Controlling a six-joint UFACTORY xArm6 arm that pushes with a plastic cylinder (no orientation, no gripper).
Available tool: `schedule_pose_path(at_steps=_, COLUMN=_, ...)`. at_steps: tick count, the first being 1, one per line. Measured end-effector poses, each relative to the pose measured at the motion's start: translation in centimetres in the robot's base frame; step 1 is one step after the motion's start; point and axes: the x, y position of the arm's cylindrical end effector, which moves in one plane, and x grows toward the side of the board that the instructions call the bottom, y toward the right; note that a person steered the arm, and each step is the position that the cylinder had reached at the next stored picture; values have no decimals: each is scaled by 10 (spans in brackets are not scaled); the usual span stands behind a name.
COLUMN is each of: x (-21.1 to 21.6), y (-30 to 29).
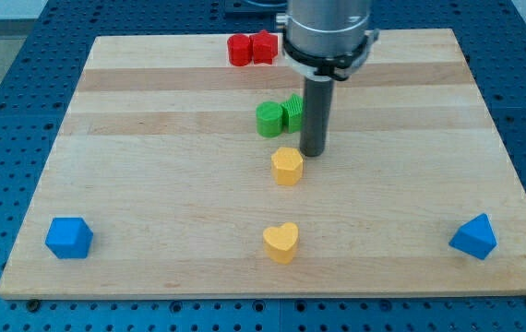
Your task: Push the hexagon above the heart
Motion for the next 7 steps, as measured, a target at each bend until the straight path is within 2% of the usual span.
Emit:
schedule_pose_path(at_steps=2, x=-4, y=-26)
schedule_pose_path(at_steps=5, x=55, y=-26)
schedule_pose_path(at_steps=7, x=66, y=-62)
